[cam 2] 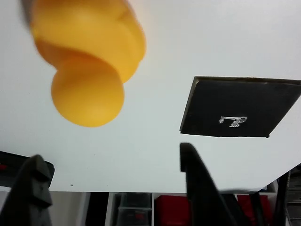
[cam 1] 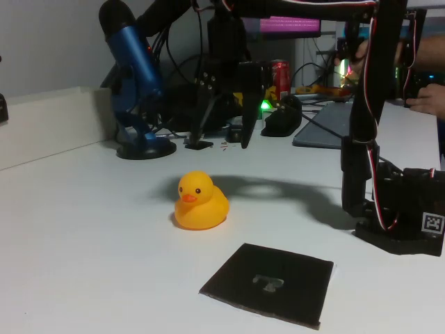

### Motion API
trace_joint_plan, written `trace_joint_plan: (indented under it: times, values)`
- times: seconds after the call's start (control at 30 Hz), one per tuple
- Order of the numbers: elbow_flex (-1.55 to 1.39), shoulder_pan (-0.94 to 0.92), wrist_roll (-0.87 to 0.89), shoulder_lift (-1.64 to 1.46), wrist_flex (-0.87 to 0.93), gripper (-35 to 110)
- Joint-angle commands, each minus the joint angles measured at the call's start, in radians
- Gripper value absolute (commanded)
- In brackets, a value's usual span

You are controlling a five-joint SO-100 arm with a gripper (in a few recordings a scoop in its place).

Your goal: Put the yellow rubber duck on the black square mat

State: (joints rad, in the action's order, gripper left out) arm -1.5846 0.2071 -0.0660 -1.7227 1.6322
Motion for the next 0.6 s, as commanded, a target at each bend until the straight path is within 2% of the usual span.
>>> trace_joint_plan:
  times: [0.0,0.27,0.57]
  values:
    - [0.032,0.020,-0.014,0.029,0.003,33]
    - [0.048,0.029,-0.011,0.123,0.000,33]
    - [0.229,0.031,-0.003,0.245,0.015,33]
